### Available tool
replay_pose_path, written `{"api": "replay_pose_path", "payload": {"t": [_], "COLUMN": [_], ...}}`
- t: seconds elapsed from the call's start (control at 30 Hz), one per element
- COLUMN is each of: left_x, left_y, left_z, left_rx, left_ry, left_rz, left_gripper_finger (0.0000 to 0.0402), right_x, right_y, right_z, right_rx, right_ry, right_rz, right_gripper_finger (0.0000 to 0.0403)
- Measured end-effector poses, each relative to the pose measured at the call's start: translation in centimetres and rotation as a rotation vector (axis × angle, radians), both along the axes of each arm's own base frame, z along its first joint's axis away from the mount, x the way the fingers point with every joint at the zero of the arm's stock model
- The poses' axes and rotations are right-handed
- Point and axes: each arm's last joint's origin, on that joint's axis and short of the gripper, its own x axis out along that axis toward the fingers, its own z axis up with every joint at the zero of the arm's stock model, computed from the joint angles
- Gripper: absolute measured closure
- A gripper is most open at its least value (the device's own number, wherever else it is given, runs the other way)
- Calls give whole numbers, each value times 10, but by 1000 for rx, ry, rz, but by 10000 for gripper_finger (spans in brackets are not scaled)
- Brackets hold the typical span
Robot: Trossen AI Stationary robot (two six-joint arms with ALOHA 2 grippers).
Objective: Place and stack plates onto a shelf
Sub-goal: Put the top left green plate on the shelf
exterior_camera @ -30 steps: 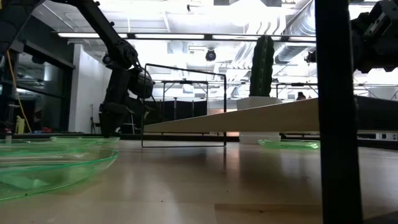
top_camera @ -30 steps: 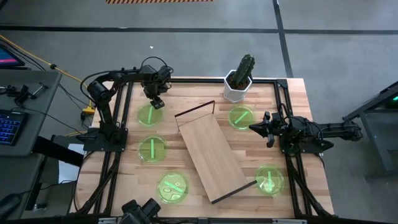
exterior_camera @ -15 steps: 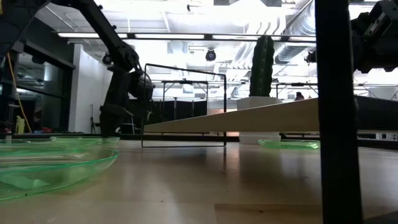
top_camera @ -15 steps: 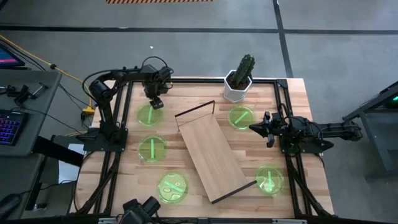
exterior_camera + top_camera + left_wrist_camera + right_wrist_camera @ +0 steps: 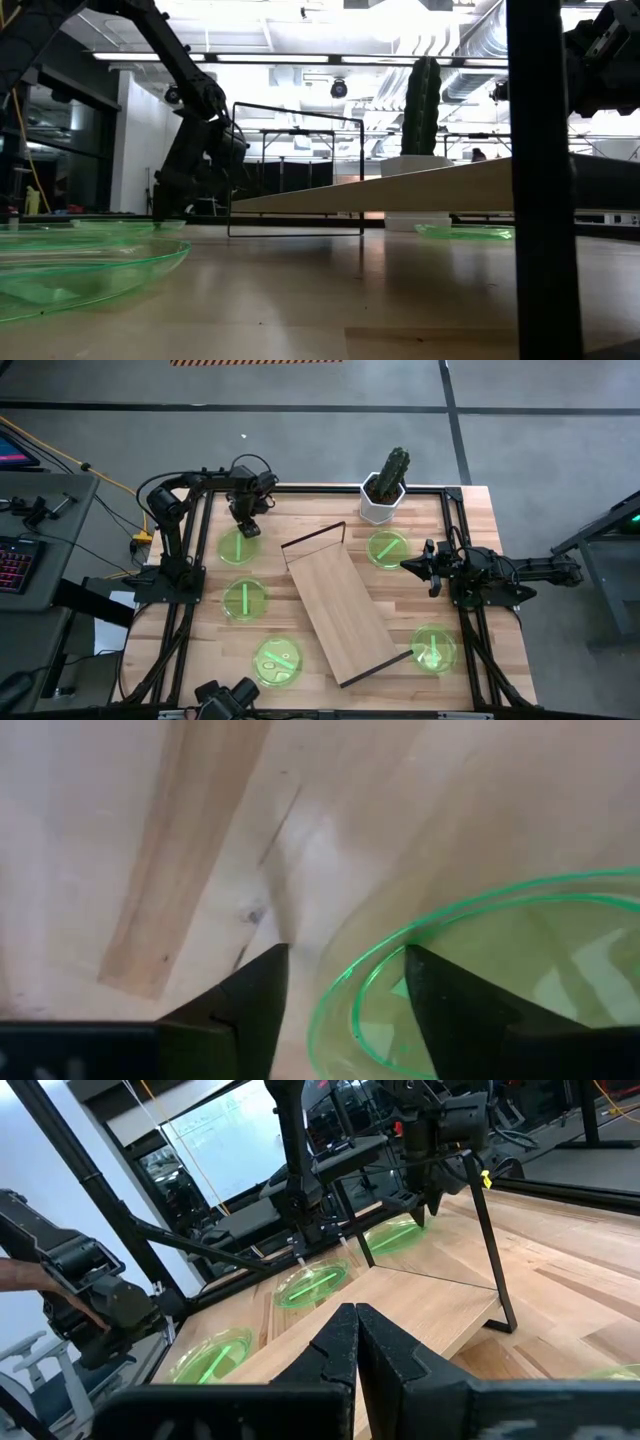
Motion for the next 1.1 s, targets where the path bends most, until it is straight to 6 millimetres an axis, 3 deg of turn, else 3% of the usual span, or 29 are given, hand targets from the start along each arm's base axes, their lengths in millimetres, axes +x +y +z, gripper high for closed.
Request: {"api": "replay_pose_path", "payload": {"t": [0.27,0.33,0.53,0.77,1.1], "left_x": [3,6,18,29,17], "left_y": [6,9,23,34,19], "left_z": [5,10,33,79,145], "left_rx": [70,87,146,248,366], "left_ry": [20,8,-44,-171,-368], "left_rz": [20,37,51,83,148], "left_gripper_finger": [373,393,399,401,401], "right_x": [0,0,0,0,0], "right_y": [0,0,0,0,0], "right_z": [0,0,0,0,0], "right_rx": [-1,0,0,-1,-2], "right_ry": [0,0,0,0,0], "right_rz": [0,0,0,0,0], "right_gripper_finger": [402,402,402,402,402]}}
